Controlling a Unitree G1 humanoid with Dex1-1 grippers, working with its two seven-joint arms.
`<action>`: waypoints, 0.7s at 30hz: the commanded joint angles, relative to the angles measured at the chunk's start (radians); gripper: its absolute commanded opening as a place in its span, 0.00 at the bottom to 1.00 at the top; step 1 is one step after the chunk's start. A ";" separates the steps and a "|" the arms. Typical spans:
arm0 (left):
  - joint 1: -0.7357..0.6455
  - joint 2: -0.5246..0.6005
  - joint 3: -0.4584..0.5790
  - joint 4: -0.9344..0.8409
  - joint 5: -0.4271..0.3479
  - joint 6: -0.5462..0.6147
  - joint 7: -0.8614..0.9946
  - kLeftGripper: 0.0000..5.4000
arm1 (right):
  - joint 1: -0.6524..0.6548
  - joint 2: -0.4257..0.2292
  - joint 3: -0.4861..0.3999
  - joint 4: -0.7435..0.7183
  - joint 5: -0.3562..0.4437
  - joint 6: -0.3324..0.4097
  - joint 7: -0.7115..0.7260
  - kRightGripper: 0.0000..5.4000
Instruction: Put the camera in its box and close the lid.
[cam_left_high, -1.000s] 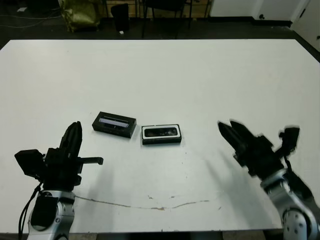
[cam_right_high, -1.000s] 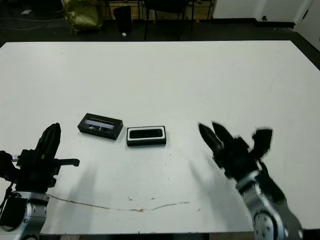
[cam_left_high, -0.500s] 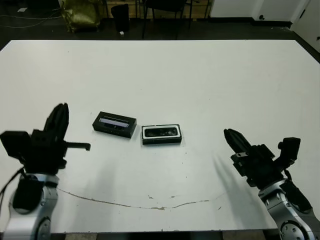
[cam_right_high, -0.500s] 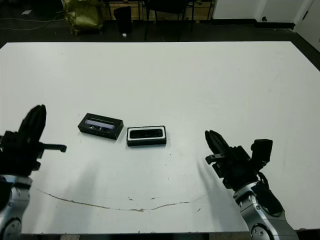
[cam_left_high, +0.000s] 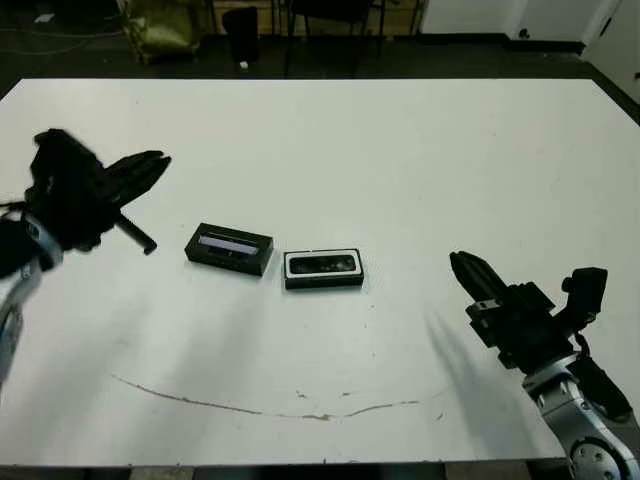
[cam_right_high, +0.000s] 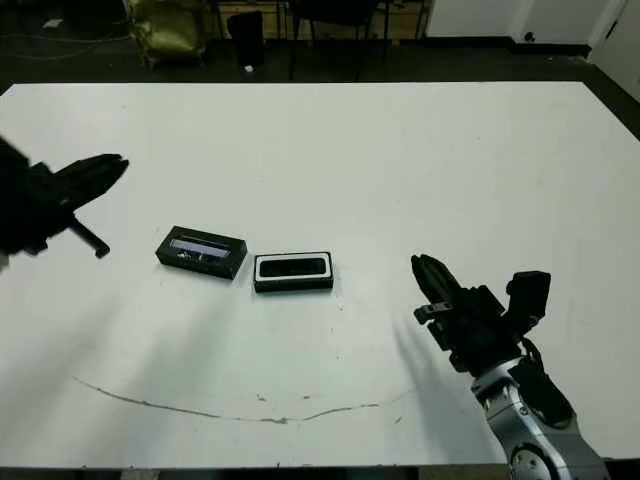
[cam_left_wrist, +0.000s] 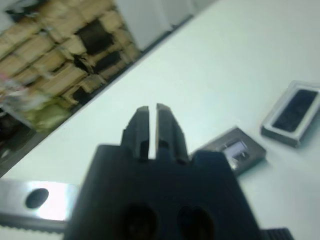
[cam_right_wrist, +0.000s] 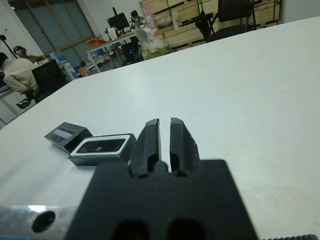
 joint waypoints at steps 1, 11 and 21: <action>-0.066 0.029 -0.055 0.097 0.020 -0.014 -0.097 0.00 | 0.010 -0.023 -0.009 -0.004 0.013 0.025 -0.009 0.00; -0.197 0.025 -0.162 0.223 0.105 -0.051 -0.218 0.00 | 0.019 -0.054 -0.019 -0.001 0.007 0.003 -0.003 0.00; -0.272 -0.019 -0.201 0.367 0.147 -0.121 -0.248 0.00 | 0.008 -0.066 -0.005 0.000 -0.008 -0.001 0.000 0.00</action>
